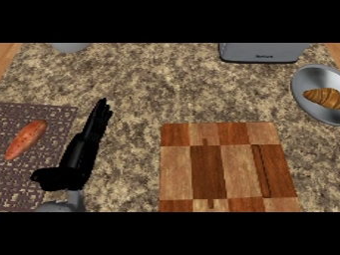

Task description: Pick the croissant from the cutting board and place it in the pan

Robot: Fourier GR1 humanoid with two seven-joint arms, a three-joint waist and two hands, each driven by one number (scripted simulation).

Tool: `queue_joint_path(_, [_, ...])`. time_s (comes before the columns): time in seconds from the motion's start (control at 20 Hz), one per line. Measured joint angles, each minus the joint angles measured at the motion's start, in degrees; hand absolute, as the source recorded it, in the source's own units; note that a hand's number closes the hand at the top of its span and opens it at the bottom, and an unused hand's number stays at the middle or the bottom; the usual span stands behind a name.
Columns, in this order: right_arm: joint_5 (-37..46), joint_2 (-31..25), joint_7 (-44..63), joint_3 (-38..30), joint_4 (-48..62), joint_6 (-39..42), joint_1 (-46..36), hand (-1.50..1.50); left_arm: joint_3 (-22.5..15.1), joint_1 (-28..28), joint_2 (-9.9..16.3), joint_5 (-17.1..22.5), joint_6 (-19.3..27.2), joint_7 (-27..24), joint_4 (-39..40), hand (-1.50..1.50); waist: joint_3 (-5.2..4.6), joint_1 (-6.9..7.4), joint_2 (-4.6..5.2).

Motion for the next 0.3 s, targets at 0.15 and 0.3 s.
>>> queue_joint_path(0.15, [0.2,0.5,-0.1,1.1,-0.2,-1.3,0.0,-1.5,-0.3,-0.3,-0.6,-0.4,0.3,-0.6,0.7,0.0,0.0,-0.06,-0.01])
queue_joint_path(0.3, [0.2,0.5,-0.4,1.8,-0.6,-3.4,-0.5,-1.5,-0.7,-0.3,-1.0,-0.9,0.6,-1.4,1.8,0.0,-0.01,-0.08,-0.01])
